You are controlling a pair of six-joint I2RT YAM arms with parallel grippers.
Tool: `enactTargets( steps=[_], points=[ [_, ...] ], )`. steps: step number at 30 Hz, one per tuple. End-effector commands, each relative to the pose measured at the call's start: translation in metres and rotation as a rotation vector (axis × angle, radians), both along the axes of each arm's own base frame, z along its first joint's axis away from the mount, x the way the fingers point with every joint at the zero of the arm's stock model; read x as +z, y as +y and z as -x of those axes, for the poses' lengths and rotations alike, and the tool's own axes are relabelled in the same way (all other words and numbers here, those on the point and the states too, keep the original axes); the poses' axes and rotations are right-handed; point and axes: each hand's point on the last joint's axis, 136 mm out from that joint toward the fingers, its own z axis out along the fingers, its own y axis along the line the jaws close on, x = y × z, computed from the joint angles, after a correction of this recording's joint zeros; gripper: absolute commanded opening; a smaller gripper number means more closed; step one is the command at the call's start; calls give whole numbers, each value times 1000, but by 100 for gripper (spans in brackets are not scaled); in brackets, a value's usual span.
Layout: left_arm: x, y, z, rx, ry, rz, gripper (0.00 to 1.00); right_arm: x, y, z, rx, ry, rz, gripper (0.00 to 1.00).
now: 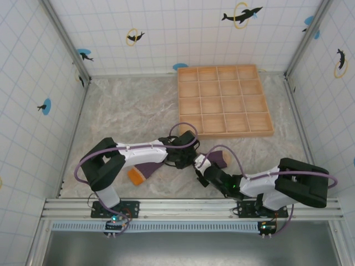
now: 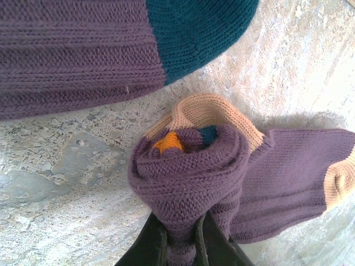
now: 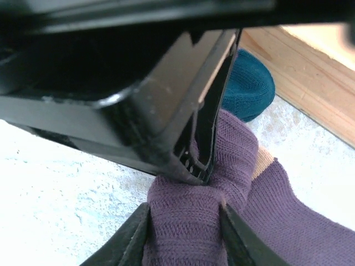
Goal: Roll the socks
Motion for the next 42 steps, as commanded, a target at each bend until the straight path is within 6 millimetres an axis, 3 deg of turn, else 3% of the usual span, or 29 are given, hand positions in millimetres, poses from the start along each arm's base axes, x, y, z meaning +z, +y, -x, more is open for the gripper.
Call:
enactTargets(
  steps=[1, 3, 10, 11, 12, 13, 15, 18, 23, 31, 39, 42],
  points=[
    [-11, 7, 10, 7, 47, -10, 0, -25, -20, 5, -44, 72, 64, 32],
    [-11, 7, 11, 8, 49, -3, 0, -30, -25, 7, -52, 83, 75, 30],
    [-9, 6, 9, 5, 46, 12, 0, -32, -33, 11, -66, 111, 60, 6],
    [-7, 6, 9, 4, 43, 15, 6, -32, -33, 11, -65, 118, 52, 4],
    [-5, 6, 8, 3, 37, 18, 20, -29, -31, 12, -63, 124, 31, 2],
    [-3, 6, 7, 6, 30, 20, 45, -28, -31, 13, -58, 135, 9, 1],
    [2, 5, 5, 7, 12, 27, 74, -26, -30, 16, -55, 181, -47, 0],
    [9, 6, 0, 6, -21, 26, 87, -24, -35, 21, -66, 256, -161, 0],
    [17, 8, -6, 2, -64, 26, 86, -32, -57, 24, -163, 400, -292, 0],
    [20, 8, -8, 5, -84, 21, 82, -66, -103, 32, -477, 648, -408, 0],
    [21, 3, -7, -19, -88, 27, 76, -85, -118, 50, -663, 837, -379, 0],
    [22, -3, -5, -44, -93, 46, 69, -90, -121, 56, -725, 888, -374, 0]
  ],
)
